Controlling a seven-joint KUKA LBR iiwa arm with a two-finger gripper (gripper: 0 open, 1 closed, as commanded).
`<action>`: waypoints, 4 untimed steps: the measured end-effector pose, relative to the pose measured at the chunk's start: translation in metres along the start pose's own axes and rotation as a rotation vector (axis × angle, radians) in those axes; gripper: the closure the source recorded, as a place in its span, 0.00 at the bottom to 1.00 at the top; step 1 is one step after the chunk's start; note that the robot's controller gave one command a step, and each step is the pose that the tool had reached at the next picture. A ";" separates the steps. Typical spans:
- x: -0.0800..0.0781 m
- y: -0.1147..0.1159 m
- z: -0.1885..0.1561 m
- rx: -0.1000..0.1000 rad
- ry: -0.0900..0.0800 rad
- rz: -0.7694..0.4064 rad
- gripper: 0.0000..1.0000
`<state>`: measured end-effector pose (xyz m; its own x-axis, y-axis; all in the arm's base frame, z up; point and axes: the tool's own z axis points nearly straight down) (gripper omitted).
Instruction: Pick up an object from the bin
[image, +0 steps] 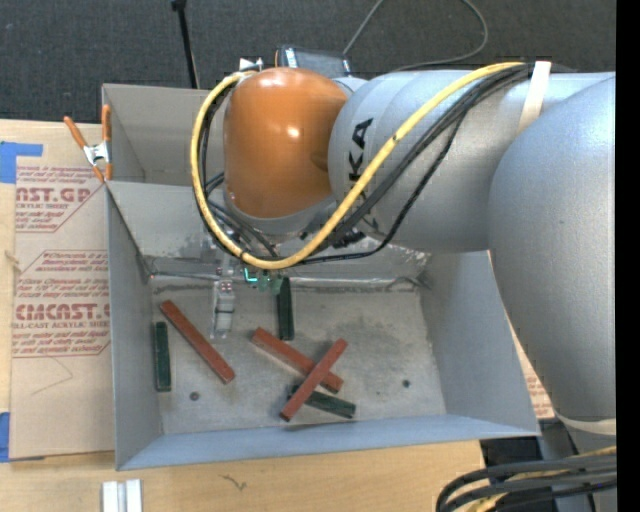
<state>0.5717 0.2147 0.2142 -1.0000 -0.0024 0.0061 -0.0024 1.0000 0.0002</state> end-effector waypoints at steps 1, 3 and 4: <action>0.030 -0.056 0.142 0.002 0.002 0.141 0.00; 0.057 -0.049 0.141 0.000 -0.005 0.062 0.00; 0.059 -0.140 0.145 0.003 -0.005 -0.057 0.00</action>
Offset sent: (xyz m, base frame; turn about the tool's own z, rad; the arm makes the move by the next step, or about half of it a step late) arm -0.0286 -0.0551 -0.1368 0.1397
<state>0.5119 0.0746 0.0692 -0.9982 -0.0595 0.0011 -0.0595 0.9982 -0.0029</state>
